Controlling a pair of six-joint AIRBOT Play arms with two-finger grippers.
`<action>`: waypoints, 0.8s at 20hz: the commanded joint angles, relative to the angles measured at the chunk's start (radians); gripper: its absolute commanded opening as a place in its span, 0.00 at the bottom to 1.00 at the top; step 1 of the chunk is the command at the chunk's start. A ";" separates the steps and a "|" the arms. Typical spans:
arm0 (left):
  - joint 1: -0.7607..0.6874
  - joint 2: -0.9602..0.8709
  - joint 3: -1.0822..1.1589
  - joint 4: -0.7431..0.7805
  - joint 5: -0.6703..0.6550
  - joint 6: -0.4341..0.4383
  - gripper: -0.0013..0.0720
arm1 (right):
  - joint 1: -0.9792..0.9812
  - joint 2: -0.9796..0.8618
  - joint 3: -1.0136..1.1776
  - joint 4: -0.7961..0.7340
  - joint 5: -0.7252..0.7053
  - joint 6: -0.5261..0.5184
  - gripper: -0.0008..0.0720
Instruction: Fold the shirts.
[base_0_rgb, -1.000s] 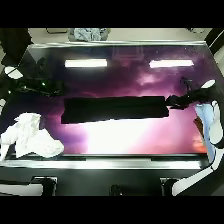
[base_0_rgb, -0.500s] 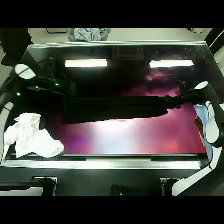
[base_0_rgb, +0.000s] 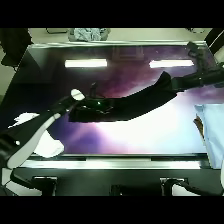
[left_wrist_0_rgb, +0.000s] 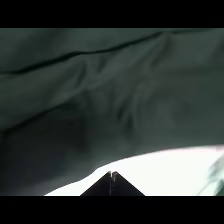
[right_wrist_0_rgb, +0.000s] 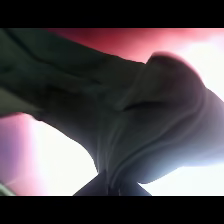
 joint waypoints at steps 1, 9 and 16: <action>-0.083 -0.099 0.000 -0.275 0.106 0.029 0.06 | 0.056 0.150 0.000 -0.019 0.028 0.062 0.07; -0.188 -0.249 0.147 -0.432 0.107 0.115 0.06 | 0.061 0.227 0.000 -0.017 0.017 0.101 0.07; 0.083 0.056 0.100 0.218 -0.177 0.088 0.06 | 0.223 0.053 0.000 0.099 -0.210 0.082 0.07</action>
